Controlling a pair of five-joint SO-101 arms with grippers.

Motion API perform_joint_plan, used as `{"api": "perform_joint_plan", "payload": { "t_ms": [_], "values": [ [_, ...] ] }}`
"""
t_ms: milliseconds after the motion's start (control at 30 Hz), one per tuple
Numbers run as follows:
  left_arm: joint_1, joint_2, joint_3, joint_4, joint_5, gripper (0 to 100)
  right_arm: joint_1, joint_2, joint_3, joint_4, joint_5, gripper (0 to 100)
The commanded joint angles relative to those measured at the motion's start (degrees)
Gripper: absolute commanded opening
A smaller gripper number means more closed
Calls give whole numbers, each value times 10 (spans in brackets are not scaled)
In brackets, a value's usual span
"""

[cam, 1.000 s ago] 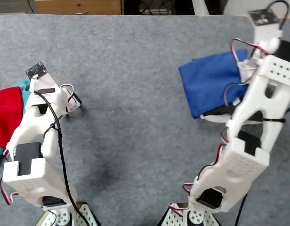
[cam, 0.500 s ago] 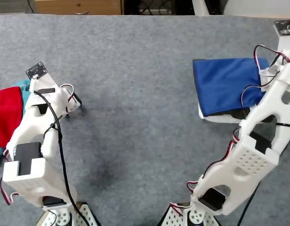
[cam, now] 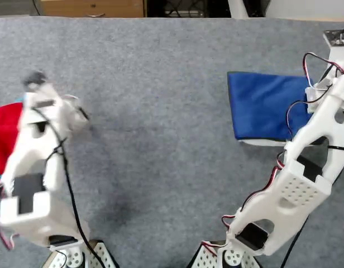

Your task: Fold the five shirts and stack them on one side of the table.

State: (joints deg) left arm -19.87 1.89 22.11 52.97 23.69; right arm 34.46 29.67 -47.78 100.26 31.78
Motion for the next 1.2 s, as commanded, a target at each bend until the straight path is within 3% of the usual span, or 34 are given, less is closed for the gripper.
{"api": "perform_joint_plan", "payload": {
  "t_ms": [0, 133, 267, 367, 533, 767, 933, 1167],
  "values": [
    [-88, -86, -103, 91, -71, 215, -4, -54, -26, 8, 3, 368],
    [-199, -113, -160, 119, -215, 216, -28, -68, -26, 8, 3, 304],
    [-288, -67, -152, 55, -280, 217, -65, -71, -6, 9, -31, 276],
    [-322, -1, -152, -8, -290, 216, -98, -72, 22, 8, -52, 276],
    [-327, 113, -159, -63, -290, 209, -134, -72, 38, 7, -73, 276],
    [-327, 117, -204, -62, -294, 29, -133, -72, 37, 7, -77, 276],
    [-299, 46, -234, 32, -294, 29, -130, -72, 37, 8, -77, 276],
    [-200, -121, -268, 138, -294, 29, -134, -72, 37, 8, -77, 276]
  ]
}}
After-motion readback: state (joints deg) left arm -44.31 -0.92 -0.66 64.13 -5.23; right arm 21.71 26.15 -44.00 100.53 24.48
